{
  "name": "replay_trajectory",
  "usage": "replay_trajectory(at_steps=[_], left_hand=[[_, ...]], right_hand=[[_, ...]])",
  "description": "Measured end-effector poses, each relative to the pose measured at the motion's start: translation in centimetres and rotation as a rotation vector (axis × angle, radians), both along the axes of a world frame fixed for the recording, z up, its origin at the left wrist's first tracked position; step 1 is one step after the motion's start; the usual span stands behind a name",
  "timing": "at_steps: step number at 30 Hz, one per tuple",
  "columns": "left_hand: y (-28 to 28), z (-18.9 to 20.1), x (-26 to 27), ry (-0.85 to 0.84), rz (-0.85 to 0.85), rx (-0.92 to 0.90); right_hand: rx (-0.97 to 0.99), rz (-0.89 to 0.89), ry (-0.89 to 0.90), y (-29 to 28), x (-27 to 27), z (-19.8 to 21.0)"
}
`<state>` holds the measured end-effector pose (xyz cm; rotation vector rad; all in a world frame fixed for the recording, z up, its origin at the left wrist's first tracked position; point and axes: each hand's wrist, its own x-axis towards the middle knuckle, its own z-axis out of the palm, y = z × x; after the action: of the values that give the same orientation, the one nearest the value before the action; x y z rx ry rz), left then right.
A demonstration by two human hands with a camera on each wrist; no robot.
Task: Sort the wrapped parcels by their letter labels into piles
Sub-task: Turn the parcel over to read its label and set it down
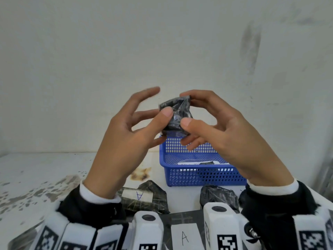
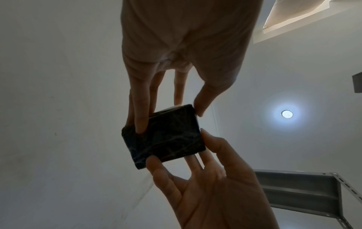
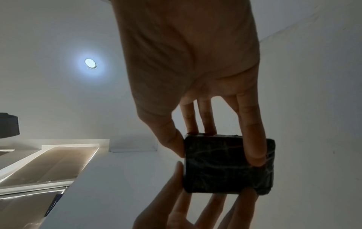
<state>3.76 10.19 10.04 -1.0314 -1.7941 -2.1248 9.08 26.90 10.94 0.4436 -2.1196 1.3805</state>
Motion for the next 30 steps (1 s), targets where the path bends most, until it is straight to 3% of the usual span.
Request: replay_trajectory(at_steps=[10, 17, 30], left_hand=[[0.2, 0.2, 0.5, 0.030, 0.043, -0.016], [-0.2, 0.2, -0.4, -0.197, 0.020, -0.031], [0.1, -0.4, -0.9, -0.058, 0.020, -0.007]], right_hand=[[-0.006, -0.004, 0.009, -0.2, 0.2, 0.2], [-0.006, 0.010, 0.021, -0.4, 0.4, 0.3], [-0.056, 0.022, -0.013, 0.2, 0.0, 0.0]])
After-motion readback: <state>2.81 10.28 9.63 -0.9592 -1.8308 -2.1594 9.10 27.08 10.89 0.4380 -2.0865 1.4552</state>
